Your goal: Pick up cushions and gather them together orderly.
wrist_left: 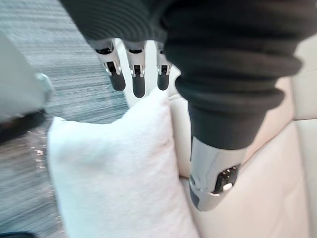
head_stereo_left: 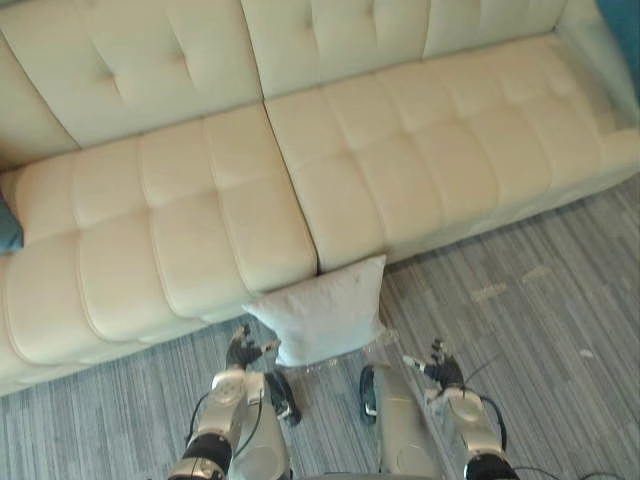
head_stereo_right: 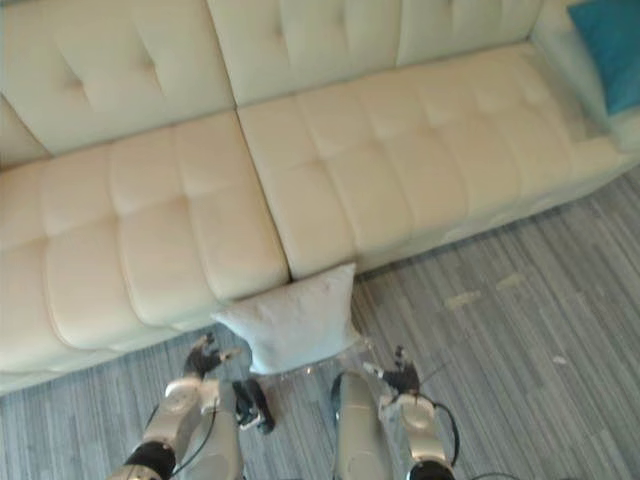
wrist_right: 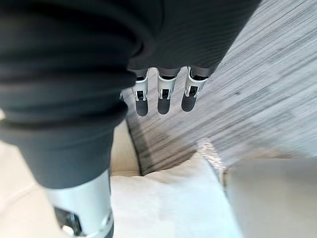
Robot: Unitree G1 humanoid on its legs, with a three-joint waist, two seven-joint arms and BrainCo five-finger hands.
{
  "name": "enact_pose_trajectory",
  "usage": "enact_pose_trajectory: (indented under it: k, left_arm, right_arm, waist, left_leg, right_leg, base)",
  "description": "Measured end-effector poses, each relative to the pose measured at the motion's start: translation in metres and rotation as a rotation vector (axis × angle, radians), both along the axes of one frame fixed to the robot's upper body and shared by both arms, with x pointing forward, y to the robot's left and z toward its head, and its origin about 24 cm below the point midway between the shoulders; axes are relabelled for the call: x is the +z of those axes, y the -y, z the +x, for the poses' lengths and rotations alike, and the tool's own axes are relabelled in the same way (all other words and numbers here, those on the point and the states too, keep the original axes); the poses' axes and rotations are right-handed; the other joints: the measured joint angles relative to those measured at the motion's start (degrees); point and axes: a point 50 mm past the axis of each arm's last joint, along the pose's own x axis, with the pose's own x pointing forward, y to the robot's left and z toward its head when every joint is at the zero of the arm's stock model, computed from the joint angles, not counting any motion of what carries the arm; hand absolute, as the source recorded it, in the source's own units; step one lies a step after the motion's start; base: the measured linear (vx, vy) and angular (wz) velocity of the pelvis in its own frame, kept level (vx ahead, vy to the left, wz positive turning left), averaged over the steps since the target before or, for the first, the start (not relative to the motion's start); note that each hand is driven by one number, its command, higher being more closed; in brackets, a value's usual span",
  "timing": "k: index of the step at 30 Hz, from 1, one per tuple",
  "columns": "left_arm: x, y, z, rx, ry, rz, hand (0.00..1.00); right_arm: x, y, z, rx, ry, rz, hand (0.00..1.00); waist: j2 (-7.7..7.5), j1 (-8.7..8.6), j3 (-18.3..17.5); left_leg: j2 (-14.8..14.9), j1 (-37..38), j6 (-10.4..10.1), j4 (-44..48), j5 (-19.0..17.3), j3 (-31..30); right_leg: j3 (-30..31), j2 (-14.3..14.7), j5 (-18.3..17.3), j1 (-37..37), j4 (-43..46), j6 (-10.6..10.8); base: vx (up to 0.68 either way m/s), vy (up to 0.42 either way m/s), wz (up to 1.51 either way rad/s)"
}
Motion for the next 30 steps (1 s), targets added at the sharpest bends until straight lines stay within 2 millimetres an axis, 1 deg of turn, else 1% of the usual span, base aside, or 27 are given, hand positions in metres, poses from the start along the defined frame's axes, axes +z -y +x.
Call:
enact_pose_trajectory:
  k: [2, 3, 4, 5, 6, 8, 10, 12, 13, 14, 16, 18, 21, 25, 27, 29, 30]
  left_arm:
    - [0.018, 0.001, 0.019, 0.016, 0.071, -0.017, 0.00]
    - [0.032, 0.002, 0.030, 0.031, 0.126, -0.034, 0.00]
    - [0.055, 0.003, 0.048, 0.037, 0.209, -0.054, 0.00]
    - [0.074, 0.003, 0.060, 0.035, 0.274, -0.065, 0.00]
    - [0.085, 0.003, 0.066, 0.034, 0.311, -0.068, 0.00]
    - [0.118, 0.001, 0.083, 0.040, 0.420, -0.079, 0.00]
    - [0.139, -0.005, 0.092, 0.059, 0.482, -0.072, 0.00]
    - [0.168, -0.016, 0.100, 0.094, 0.578, -0.075, 0.00]
    - [0.175, -0.019, 0.101, 0.103, 0.599, -0.071, 0.00]
    - [0.184, -0.025, 0.103, 0.120, 0.623, -0.065, 0.00]
    - [0.199, -0.031, 0.107, 0.125, 0.664, -0.052, 0.00]
    - [0.215, -0.033, 0.110, 0.128, 0.704, -0.058, 0.00]
    - [0.227, -0.035, 0.113, 0.129, 0.737, -0.065, 0.00]
    - [0.239, -0.017, 0.118, 0.068, 0.765, -0.074, 0.00]
    - [0.242, -0.009, 0.119, 0.046, 0.773, -0.086, 0.00]
    - [0.245, 0.009, 0.122, -0.003, 0.784, -0.099, 0.00]
    - [0.246, 0.013, 0.123, -0.012, 0.786, -0.103, 0.00]
  right_arm:
    - [0.024, -0.005, 0.024, 0.004, 0.101, 0.012, 0.00]
    - [0.042, -0.010, 0.041, 0.015, 0.173, 0.015, 0.00]
    - [0.073, -0.018, 0.065, 0.046, 0.290, 0.015, 0.00]
    - [0.095, -0.025, 0.081, 0.073, 0.365, 0.008, 0.00]
    - [0.107, -0.029, 0.089, 0.083, 0.402, 0.006, 0.00]
    - [0.146, -0.037, 0.106, 0.105, 0.529, 0.001, 0.00]
    - [0.171, -0.040, 0.117, 0.116, 0.600, -0.010, 0.00]
    - [0.201, -0.039, 0.127, 0.118, 0.683, -0.035, 0.00]
    - [0.209, -0.038, 0.129, 0.115, 0.703, -0.043, 0.00]
    - [0.221, -0.036, 0.132, 0.114, 0.734, -0.058, 0.00]
    - [0.238, -0.032, 0.135, 0.105, 0.779, -0.070, 0.00]
    - [0.252, -0.026, 0.137, 0.079, 0.814, -0.077, 0.00]
    - [0.265, -0.021, 0.137, 0.046, 0.859, -0.073, 0.00]
    - [0.278, -0.015, 0.139, 0.011, 0.891, -0.064, 0.00]
    - [0.283, -0.018, 0.142, 0.013, 0.894, -0.062, 0.00]
    - [0.286, -0.027, 0.145, 0.041, 0.888, -0.074, 0.00]
    - [0.286, -0.028, 0.146, 0.043, 0.890, -0.074, 0.00]
  waist:
    - [0.23, 0.13, 1.01]
    - [0.32, 0.12, 1.25]
    - [0.42, 0.26, 1.63]
    - [0.65, 0.35, 2.10]
    - [0.83, 0.45, 2.28]
    - [1.09, 1.02, 3.21]
    - [1.08, 1.45, 4.31]
    - [1.14, 2.02, 4.41]
    - [1.16, 2.14, 4.58]
    - [1.20, 2.39, 4.75]
    - [1.36, 2.61, 5.27]
    - [1.33, 2.61, 5.54]
    - [1.34, 2.66, 5.64]
    - [1.34, 2.59, 5.64]
    - [1.33, 2.61, 5.64]
    - [1.27, 2.59, 5.60]
    - [1.27, 2.59, 5.60]
  left_leg:
    - [1.61, -5.82, -0.11, 2.86, 0.10, -0.38]
    - [2.60, -10.15, 0.16, 5.01, 0.29, -0.72]
    - [3.88, -16.27, 0.80, 8.14, 0.64, -1.28]
    - [4.58, -20.85, 1.35, 10.33, 0.92, -2.14]
    - [4.93, -23.27, 1.81, 11.53, 1.13, -2.67]
    - [5.57, -30.01, 2.34, 14.78, 1.47, -3.91]
    - [6.03, -33.97, 2.78, 16.78, 1.70, -4.39]
    - [6.23, -40.03, 3.25, 18.68, 1.95, -5.12]
    - [6.25, -41.40, 3.34, 19.27, 2.00, -5.47]
    - [6.23, -43.45, 3.60, 20.19, 2.17, -5.86]
    - [6.12, -45.96, 3.72, 21.27, 2.24, -6.75]
    - [5.34, -48.48, 3.98, 21.40, 2.81, -7.27]
    - [5.12, -51.80, 4.32, 21.88, 3.45, -8.30]
    - [4.43, -54.31, 4.04, 22.33, 4.50, -9.04]
    - [4.52, -54.67, 3.92, 22.32, 4.65, -9.09]
    - [4.49, -54.99, 3.85, 22.18, 4.62, -9.37]
    - [4.48, -55.06, 3.85, 22.14, 4.62, -9.39]
  right_leg:
    - [-0.53, 0.07, 0.00, -5.67, 2.87, -0.11]
    - [-0.71, 0.10, -0.10, -9.85, 5.06, -0.41]
    - [-0.99, 0.09, -0.33, -15.95, 8.44, -0.83]
    - [-1.32, 0.08, 0.17, -20.13, 10.59, -1.37]
    - [-1.51, 0.09, 0.31, -22.36, 11.80, -1.83]
    - [-1.58, 0.07, 0.33, -28.80, 15.17, -2.03]
    - [-1.53, 0.01, 0.21, -32.71, 17.47, -2.15]
    - [-1.46, -0.10, 0.18, -38.60, 19.67, -2.17]
    - [-1.49, -0.15, 0.10, -39.88, 20.45, -2.15]
    - [-1.57, -0.45, -0.05, -41.76, 21.55, -2.25]
    - [-1.90, -0.77, -0.40, -43.78, 22.90, -2.29]
    - [-2.14, -1.56, -0.66, -46.04, 23.91, -2.37]
    - [-2.83, -1.86, -0.88, -48.67, 24.87, -2.55]
    - [-3.27, -2.70, -1.15, -50.94, 26.41, -3.15]
    - [-3.27, -2.58, -1.10, -51.40, 26.43, -3.22]
    - [-3.50, -2.43, -1.03, -51.45, 26.03, -3.35]
    - [-3.53, -2.42, -1.03, -51.45, 25.94, -3.35]
  base:
    - [-0.21, -0.082, 0.13]
    - [-0.21, -0.103, 0.13]
    - [-0.23, -0.130, 0.10]
    - [-0.18, -0.109, 0.06]
    - [-0.10, -0.093, 0.02]
    - [-0.04, -0.076, 0.04]
    - [-0.02, -0.063, 0.04]
    - [-0.02, -0.052, 0.05]
    - [-0.03, -0.037, 0.12]
    - [-0.03, -0.033, 0.13]
    - [-0.04, -0.030, 0.15]
    - [-0.06, -0.035, 0.24]
    - [-0.06, -0.031, 0.14]
    - [-0.04, -0.027, 0.15]
    - [-0.03, -0.017, 0.00]
    - [-0.03, -0.009, -0.03]
    - [0.00, 0.000, 0.00]
